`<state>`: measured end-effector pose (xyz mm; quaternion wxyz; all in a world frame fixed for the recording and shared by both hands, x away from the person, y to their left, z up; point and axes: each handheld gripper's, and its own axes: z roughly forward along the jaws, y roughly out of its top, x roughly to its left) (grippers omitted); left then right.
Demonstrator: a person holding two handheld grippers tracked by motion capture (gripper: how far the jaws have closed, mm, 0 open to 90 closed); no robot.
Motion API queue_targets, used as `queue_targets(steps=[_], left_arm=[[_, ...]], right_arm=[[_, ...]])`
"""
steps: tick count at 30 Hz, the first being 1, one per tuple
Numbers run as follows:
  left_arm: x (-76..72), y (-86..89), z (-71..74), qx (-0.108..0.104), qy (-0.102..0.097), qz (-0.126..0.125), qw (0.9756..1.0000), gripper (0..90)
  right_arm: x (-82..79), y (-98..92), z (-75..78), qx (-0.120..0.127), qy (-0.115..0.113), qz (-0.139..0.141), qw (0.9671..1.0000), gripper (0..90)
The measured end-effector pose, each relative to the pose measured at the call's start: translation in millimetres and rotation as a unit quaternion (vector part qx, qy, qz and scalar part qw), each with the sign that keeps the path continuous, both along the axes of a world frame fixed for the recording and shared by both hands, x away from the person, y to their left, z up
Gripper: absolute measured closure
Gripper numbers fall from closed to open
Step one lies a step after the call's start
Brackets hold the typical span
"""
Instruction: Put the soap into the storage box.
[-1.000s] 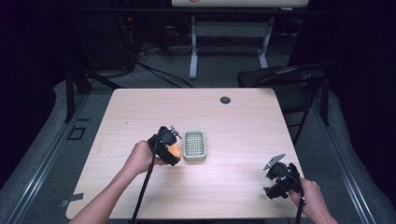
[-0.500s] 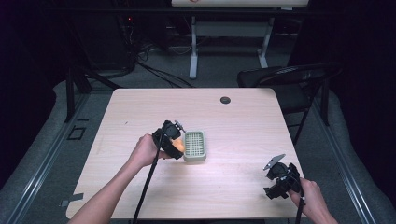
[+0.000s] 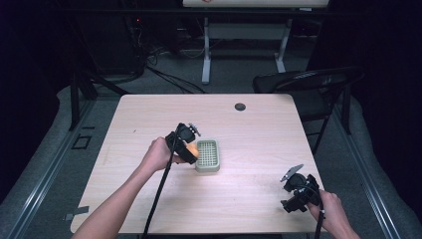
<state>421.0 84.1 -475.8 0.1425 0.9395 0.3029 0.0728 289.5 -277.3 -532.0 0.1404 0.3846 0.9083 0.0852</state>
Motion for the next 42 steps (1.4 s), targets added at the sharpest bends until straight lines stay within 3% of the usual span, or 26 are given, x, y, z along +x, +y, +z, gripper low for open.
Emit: queue_targets(steps=[14, 19, 33, 35, 39, 40, 42], left_arm=[[15.9, -14.0, -4.7, -0.002, -0.002, -0.005, 1.0000, 26.9], [20.8, -22.9, -9.2, 0.000, 0.000, -0.011, 0.9999, 26.9], [33.8, -40.4, -25.5, 0.003, 0.003, -0.019, 0.9998, 26.9], [35.3, -42.0, -28.5, 0.004, 0.003, -0.019, 0.9998, 26.9], [38.0, -43.9, -31.4, 0.008, 0.003, -0.020, 0.9998, 26.9], [39.2, -45.5, -33.9, 0.010, 0.000, -0.020, 0.9997, 26.9], [40.5, -46.6, -34.6, 0.009, 0.002, -0.020, 0.9998, 26.9]], right_arm=[[-0.6, -0.1, 0.0, 0.000, 0.004, -0.002, 1.0000, 15.0], [-1.1, -0.9, 1.0, -0.012, 0.000, -0.003, 0.9999, 15.0], [-1.8, -1.7, -0.5, -0.005, 0.005, -0.003, 1.0000, 15.0], [-2.1, -1.5, -2.8, 0.008, 0.001, -0.006, 1.0000, 15.0], [-1.9, -1.0, -3.0, 0.002, 0.003, -0.003, 1.0000, 15.0], [-1.7, -1.0, -1.4, -0.009, 0.005, -0.001, 0.9999, 15.0], [-2.0, -1.2, -3.2, 0.005, 0.003, -0.004, 1.0000, 15.0]])
